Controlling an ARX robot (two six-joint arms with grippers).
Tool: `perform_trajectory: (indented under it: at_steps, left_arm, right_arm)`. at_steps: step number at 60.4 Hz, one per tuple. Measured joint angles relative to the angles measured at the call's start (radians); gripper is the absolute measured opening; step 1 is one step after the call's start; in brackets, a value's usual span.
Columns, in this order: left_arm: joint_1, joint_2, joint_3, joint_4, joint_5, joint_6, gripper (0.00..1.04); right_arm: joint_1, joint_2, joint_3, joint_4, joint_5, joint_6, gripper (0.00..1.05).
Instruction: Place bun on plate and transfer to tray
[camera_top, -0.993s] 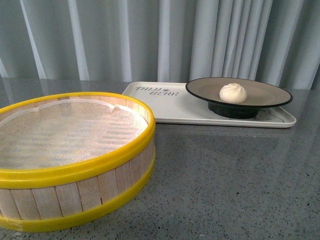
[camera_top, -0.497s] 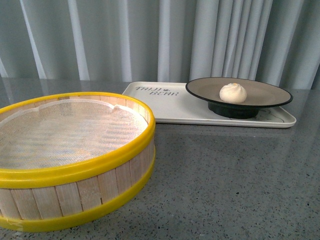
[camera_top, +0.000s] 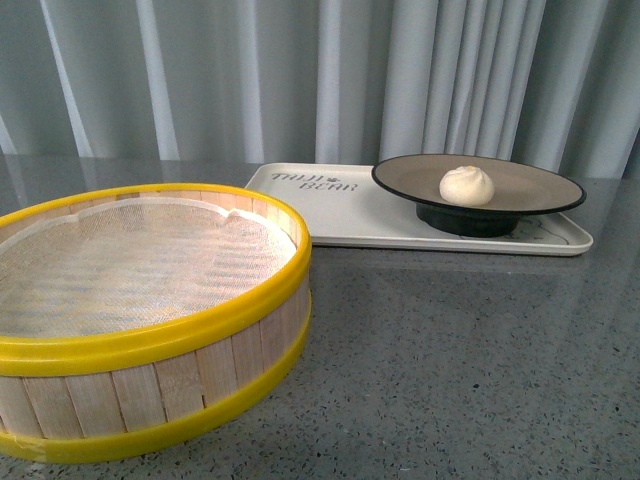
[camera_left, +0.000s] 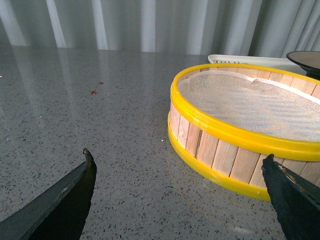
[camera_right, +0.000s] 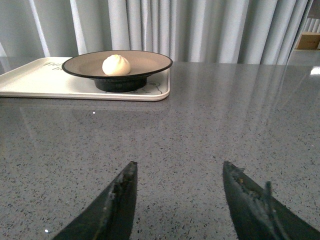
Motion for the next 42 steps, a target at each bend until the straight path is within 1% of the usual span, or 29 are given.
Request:
perform_trajectory:
  at_steps: [14,15,21,42]
  left_arm:
    - [0.000,0.000,0.000,0.000,0.000,0.000,0.98]
    - [0.000,0.000,0.000,0.000,0.000,0.000,0.98]
    - [0.000,0.000,0.000,0.000,0.000,0.000,0.98]
    - [0.000,0.000,0.000,0.000,0.000,0.000,0.98]
  right_arm:
    - [0.000,0.000,0.000,0.000,0.000,0.000,0.97]
    - [0.000,0.000,0.000,0.000,0.000,0.000,0.98]
    - [0.000,0.000,0.000,0.000,0.000,0.003,0.95]
    - [0.000,0.000,0.000,0.000,0.000,0.003,0.96]
